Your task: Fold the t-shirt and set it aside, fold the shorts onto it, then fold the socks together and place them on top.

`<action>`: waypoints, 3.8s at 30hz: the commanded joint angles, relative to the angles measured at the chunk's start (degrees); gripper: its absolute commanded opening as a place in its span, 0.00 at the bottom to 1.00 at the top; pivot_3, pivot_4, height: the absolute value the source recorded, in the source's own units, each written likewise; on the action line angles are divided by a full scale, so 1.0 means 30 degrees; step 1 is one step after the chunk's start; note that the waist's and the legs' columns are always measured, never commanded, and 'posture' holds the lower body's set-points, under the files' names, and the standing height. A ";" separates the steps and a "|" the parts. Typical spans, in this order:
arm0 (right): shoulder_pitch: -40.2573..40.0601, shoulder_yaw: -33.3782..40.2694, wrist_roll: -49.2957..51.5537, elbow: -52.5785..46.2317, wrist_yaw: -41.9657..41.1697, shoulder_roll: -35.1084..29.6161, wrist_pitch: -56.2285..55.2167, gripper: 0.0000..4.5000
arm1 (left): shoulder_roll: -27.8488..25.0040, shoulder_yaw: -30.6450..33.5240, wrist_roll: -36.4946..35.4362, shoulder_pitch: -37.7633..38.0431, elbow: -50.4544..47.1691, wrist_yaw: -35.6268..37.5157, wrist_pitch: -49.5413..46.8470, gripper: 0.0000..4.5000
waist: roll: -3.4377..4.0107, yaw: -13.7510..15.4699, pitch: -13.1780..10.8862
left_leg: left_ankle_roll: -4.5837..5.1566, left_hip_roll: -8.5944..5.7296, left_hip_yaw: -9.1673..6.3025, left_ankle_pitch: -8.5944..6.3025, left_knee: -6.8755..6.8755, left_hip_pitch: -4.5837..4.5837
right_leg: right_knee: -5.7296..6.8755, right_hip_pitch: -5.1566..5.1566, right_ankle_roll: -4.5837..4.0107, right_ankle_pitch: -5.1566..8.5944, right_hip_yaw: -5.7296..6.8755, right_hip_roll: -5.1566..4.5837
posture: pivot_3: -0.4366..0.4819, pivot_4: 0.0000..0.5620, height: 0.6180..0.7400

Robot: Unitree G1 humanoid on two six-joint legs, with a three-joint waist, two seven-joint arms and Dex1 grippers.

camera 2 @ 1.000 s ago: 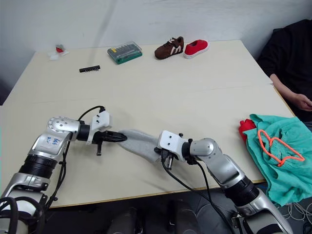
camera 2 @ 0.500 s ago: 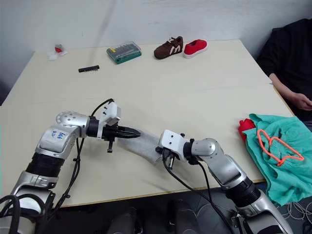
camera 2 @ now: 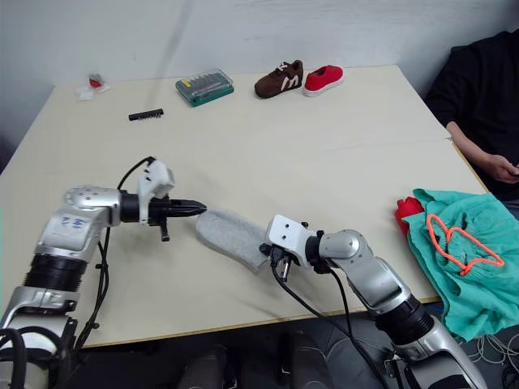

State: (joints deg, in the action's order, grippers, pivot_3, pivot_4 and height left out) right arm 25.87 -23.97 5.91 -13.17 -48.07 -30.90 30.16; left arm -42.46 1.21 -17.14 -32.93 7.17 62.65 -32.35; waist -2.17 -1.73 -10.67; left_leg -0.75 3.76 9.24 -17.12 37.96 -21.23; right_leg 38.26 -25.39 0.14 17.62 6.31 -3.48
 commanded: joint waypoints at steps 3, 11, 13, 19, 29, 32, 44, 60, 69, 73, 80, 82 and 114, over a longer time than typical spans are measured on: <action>-0.0376 0.0314 -0.0038 0.0238 -0.0107 -0.0043 0.0170 0.00 | -0.0384 0.3231 -0.3013 0.2144 -0.3028 -0.2406 -0.6888 0.27 | -0.0001 0.0033 -0.0001 | -0.0001 -0.0002 -0.0006 0.0001 -0.0001 0.0006 | 0.0002 0.0002 0.0001 0.0001 -0.0006 -0.0001 | 0.48 0.27 1.00; -0.0258 0.0201 -0.0092 0.0467 -0.0273 0.0139 -0.0003 0.00 | 0.2143 0.5349 -0.5535 0.2925 -0.3873 -0.6301 -1.3431 0.80 | -0.0014 0.0065 0.0005 | -0.0003 -0.0014 -0.0032 -0.0005 0.0000 -0.0003 | -0.0002 0.0012 0.0007 0.0001 -0.0007 -0.0004 | 0.48 0.27 1.00; -0.0226 0.0207 -0.0094 0.0479 -0.0296 0.0168 0.0009 0.00 | 0.3020 0.5605 -0.5409 0.2674 -0.3238 -0.7548 -1.4103 0.94 | -0.0014 0.0070 0.0006 | -0.0011 -0.0012 -0.0031 -0.0005 -0.0004 0.0004 | -0.0001 0.0012 0.0007 0.0001 -0.0007 -0.0002 | 0.48 0.27 1.00; -0.0262 0.0246 -0.0086 0.0356 -0.0375 0.0104 0.0123 0.00 | 0.4765 0.5954 -0.5549 0.2032 -0.1830 -0.9394 -1.4578 0.99 | -0.0006 0.0147 0.0024 | -0.0019 -0.0014 -0.0036 -0.0008 -0.0004 0.0034 | -0.0004 0.0037 0.0006 0.0000 -0.0005 -0.0007 | 0.48 0.27 1.00; -0.0331 0.0342 -0.0135 0.0311 -0.0352 0.0096 0.0215 0.00 | 0.6383 0.6045 -0.6605 0.0637 -0.0751 -0.9953 -1.5277 0.90 | 0.0001 0.0505 0.0041 | -0.0035 -0.0023 -0.0070 -0.0025 -0.0006 0.0109 | -0.0021 0.0134 0.0011 -0.0003 0.0010 -0.0010 | 0.48 0.27 1.00; -0.0338 0.0379 -0.0149 0.0321 -0.0313 0.0099 0.0238 0.00 | 0.6009 0.5648 -0.6950 0.0630 -0.0950 -0.9410 -1.5409 0.71 | 0.0001 0.0492 0.0042 | -0.0042 -0.0017 -0.0068 -0.0043 -0.0007 0.0096 | -0.0033 0.0123 0.0011 -0.0002 0.0012 -0.0005 | 0.48 0.27 1.00; -0.0440 0.0444 -0.0223 0.0329 -0.0243 0.0038 0.0187 0.00 | 0.4482 0.4350 -0.8528 0.0146 -0.4160 -0.8018 -1.5515 0.01 | -0.0002 0.0459 0.0038 | -0.0048 -0.0008 -0.0069 -0.0048 -0.0016 0.0039 | -0.0065 0.0078 0.0010 -0.0002 0.0021 0.0002 | 0.48 0.27 1.00; -0.0796 0.0437 -0.0309 0.0533 -0.0134 0.0092 0.0129 0.00 | 0.2341 -0.6051 -0.2972 0.0521 -0.7745 -0.4504 -0.5874 0.01 | 0.0003 0.0510 0.0035 | -0.0041 -0.0015 -0.0062 -0.0053 -0.0080 0.0035 | -0.0132 0.0076 0.0007 0.0000 0.0013 0.0007 | 0.48 0.27 1.00; -0.0916 0.0532 -0.0394 0.0554 0.0045 0.0152 0.0194 0.00 | 0.4170 -0.5797 -0.3244 -0.0209 -0.7230 -0.5145 -0.6924 0.01 | 0.0002 0.0505 0.0035 | -0.0013 -0.0017 -0.0064 -0.0047 -0.0076 0.0031 | -0.0134 0.0079 0.0013 -0.0002 0.0017 0.0010 | 0.48 0.27 1.00; -0.0998 0.0706 -0.0255 0.0318 0.0250 0.0287 0.0400 0.00 | 0.3738 -0.7335 -0.1826 -0.0197 -0.6769 -0.4990 -0.6436 0.01 | 0.0002 0.0504 0.0035 | -0.0014 -0.0016 -0.0065 -0.0047 -0.0077 0.0035 | -0.0136 0.0080 0.0014 -0.0001 0.0018 0.0010 | 0.48 0.27 1.00; -0.1480 0.1882 0.0808 -0.0866 0.0406 0.0226 0.1636 0.00 | 0.3777 -0.8662 0.0041 -0.0641 -0.4962 -0.4758 -0.5044 0.01 | 0.0002 0.0584 0.0036 | -0.0007 -0.0022 -0.0071 -0.0045 -0.0071 0.0034 | -0.0140 0.0092 0.0017 -0.0002 0.0018 0.0006 | 0.48 0.27 1.00; -0.1632 0.2177 0.1054 -0.1369 0.0481 0.0110 0.2002 0.00 | 0.3908 -0.8683 0.0174 -0.0728 -0.4693 -0.4712 -0.4862 0.01 | 0.0002 0.0580 0.0036 | -0.0002 -0.0024 -0.0071 -0.0048 -0.0071 0.0036 | -0.0147 0.0099 0.0022 -0.0005 0.0017 0.0004 | 0.48 0.27 1.00; -0.0317 0.1830 0.2279 -0.2940 0.1278 -0.1317 0.4265 0.00 | 0.3909 -0.6663 -0.1090 0.0185 -0.6077 -0.3089 -0.5436 0.85 | 0.0030 0.0348 0.0018 | -0.0002 -0.0026 -0.0080 -0.0014 -0.0151 0.0017 | -0.0177 0.0063 0.0038 -0.0005 0.0028 0.0017 | 0.48 0.27 1.00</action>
State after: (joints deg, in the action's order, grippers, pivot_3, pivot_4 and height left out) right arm 25.36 -18.32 13.28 -20.86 -43.70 -33.91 43.87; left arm -29.65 -20.54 -19.26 -33.06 -9.43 52.81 -47.64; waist -2.08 -0.68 -10.62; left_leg -0.79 3.69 9.00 -17.14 37.49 -21.18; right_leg 37.73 -25.22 0.25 17.61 6.40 -3.43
